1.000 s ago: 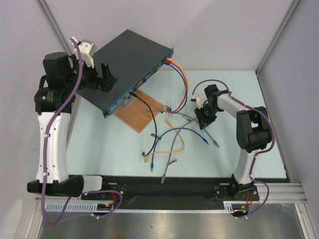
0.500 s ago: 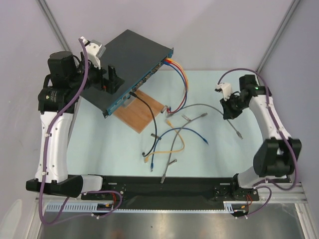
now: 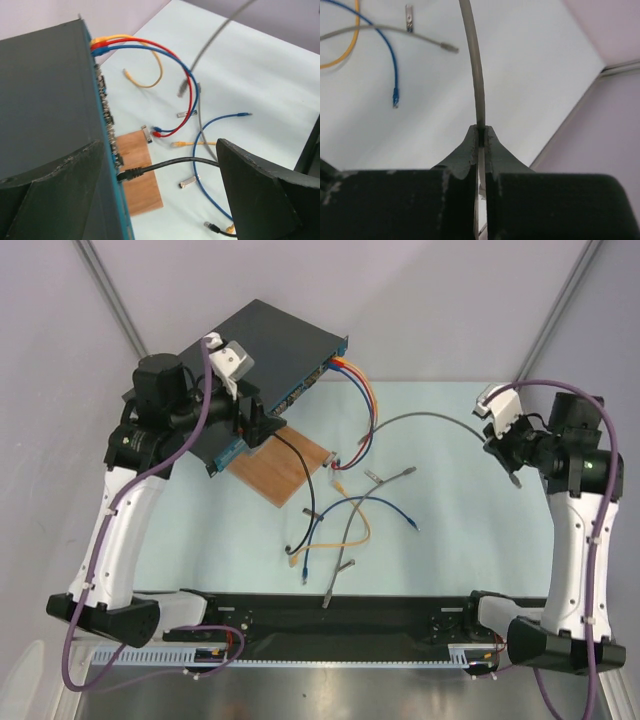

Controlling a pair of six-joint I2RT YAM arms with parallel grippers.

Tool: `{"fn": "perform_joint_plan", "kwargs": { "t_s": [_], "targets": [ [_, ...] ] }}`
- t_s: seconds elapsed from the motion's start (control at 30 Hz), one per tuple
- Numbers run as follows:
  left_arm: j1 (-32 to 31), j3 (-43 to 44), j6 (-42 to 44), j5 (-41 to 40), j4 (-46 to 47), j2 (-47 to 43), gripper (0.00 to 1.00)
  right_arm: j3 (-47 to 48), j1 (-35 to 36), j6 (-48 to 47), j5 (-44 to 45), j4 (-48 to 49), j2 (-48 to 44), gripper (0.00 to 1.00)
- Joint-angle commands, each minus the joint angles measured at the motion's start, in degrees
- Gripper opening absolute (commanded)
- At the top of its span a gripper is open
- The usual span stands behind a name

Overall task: Insert the plug into the switch port
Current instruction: Pick up the connector from the center of the board, then insert the connector into the switch port.

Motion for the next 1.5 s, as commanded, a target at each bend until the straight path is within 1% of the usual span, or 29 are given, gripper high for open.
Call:
{"fn": "perform_joint_plan", "kwargs": {
  "t_s": [0.0,0.13,0.23,0.27,0.33,0.43,0.47,0.53,0.57,0.73,0.87,0.97,1.07,1.17,1.2,1.27,1.3,1.33,1.37,1.43,1.47],
  "targets": [
    [-0.77,-3.01,1.49,5.25,7.98,-3.40,1.00,3.97,-0.15,3.68,-3.77,4.82,-4.16,0.00],
    [-2.18,-6.96,1.32,5.87,12.47,-4.37,1.00,5.73,-0.14,7.02,-2.19,11.05,-5.93,0.00],
    [-3.93,-8.37,2.63,3.60,13.35,-4.20,1.00,6.87,0.81,7.47,2.37,14.05,-5.23,0.00],
    [-4.28,-8.55,3.42,3.50,13.53,-4.11,1.00,7.14,1.17,7.56,6.39,14.76,-4.79,0.00],
    [-4.99,-9.16,3.51,3.50,14.05,-3.93,0.99,8.45,1.52,7.12,7.66,14.77,-3.73,0.00],
    [-6.04,-10.04,4.04,3.50,15.55,-3.85,1.00,9.16,1.52,7.29,3.37,14.85,-4.52,0.00],
    [-6.31,-10.31,5.00,3.59,16.07,-3.85,1.00,9.42,1.70,8.25,0.22,15.11,-4.70,0.00],
    [-6.75,-11.01,5.79,3.94,16.52,-3.67,1.00,10.30,1.88,10.71,-3.40,14.68,-5.05,0.00],
    [-6.92,-11.19,6.49,4.72,16.87,-3.76,1.00,10.39,2.14,11.42,-6.98,14.59,-5.05,0.00],
    [-7.10,-13.65,9.40,6.22,17.75,-4.11,1.00,7.06,2.75,16.60,-16.49,18.97,-7.06,0.00],
    [-7.10,-15.14,12.12,7.36,17.40,-4.72,1.00,3.63,3.11,20.21,-21.60,23.45,-8.30,0.00],
    [-7.19,-16.64,13.27,7.02,17.83,-5.51,1.00,2.92,3.46,22.49,-24.59,26.45,-8.74,0.00],
    [-7.19,-17.52,13.18,7.19,18.80,-6.13,0.95,2.75,3.90,23.99,-26.44,27.77,-8.65,0.00],
    [-7.19,-18.13,13.62,10.17,19.16,-7.09,0.80,2.83,4.25,24.69,-26.80,28.47,-8.57,0.00],
    [-7.19,-18.40,13.97,11.83,18.98,-7.53,0.70,2.66,4.25,24.78,-26.71,28.65,-8.39,0.00],
    [-7.19,-18.22,14.85,12.90,17.93,-7.62,0.61,2.57,4.34,24.70,-26.62,28.82,-8.39,0.00],
    [-7.10,-18.14,14.94,13.25,17.66,-7.62,0.50,2.48,4.34,24.43,-26.45,28.65,-8.39,0.00],
    [-7.19,-17.79,15.20,13.52,17.23,-7.62,0.43,1.96,4.34,24.17,-26.18,28.56,-8.39,0.00],
    [-7.19,-17.70,15.29,13.69,17.22,-7.71,0.31,1.61,4.34,23.73,-26.09,28.39,-8.48,0.00],
    [-7.19,-17.69,15.29,13.43,17.48,-8.33,0.21,0.29,4.42,22.41,-25.04,27.77,-8.65,0.00],
    [-7.28,-17.78,15.29,13.00,17.66,-8.59,0.14,-0.15,4.43,21.98,-24.69,26.99,-8.57,0.00]
  ]
}}
